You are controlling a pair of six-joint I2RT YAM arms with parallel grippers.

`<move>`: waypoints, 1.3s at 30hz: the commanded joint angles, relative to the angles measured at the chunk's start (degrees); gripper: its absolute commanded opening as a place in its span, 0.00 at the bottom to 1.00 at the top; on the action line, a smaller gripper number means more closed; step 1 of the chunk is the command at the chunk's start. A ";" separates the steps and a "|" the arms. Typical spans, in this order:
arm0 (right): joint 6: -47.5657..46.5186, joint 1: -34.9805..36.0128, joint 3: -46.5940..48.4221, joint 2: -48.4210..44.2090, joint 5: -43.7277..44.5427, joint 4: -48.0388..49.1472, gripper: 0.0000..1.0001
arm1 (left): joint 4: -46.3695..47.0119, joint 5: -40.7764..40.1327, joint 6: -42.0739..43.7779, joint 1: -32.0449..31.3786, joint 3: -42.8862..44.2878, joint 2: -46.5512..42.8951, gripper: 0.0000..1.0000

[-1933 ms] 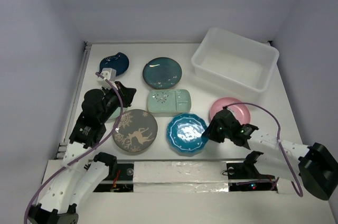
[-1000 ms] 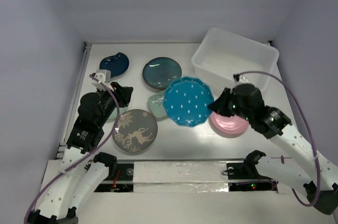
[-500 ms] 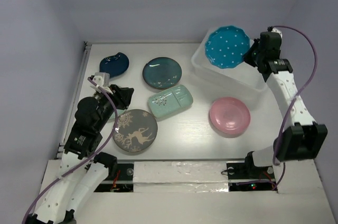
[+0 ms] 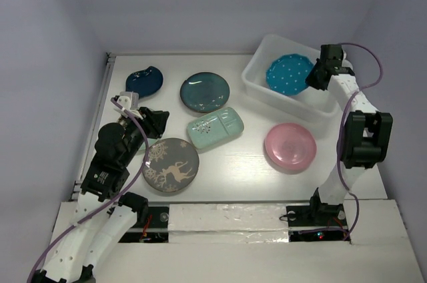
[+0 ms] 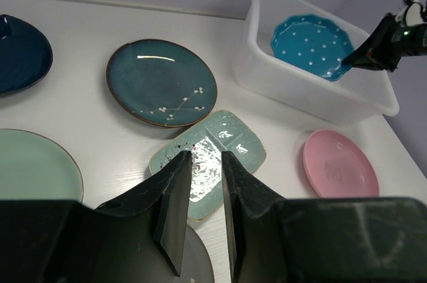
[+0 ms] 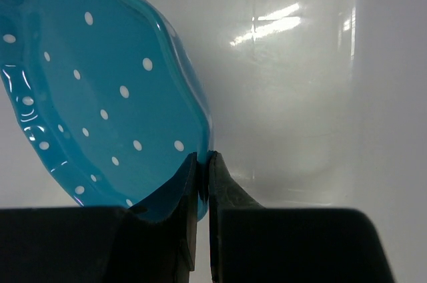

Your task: Place the plates into the plastic bin on the countertop

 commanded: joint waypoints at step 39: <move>6.23 21.44 -30.06 -28.47 -5.29 17.52 0.00 | 1.28 -1.15 0.31 -0.30 0.96 -0.07 0.18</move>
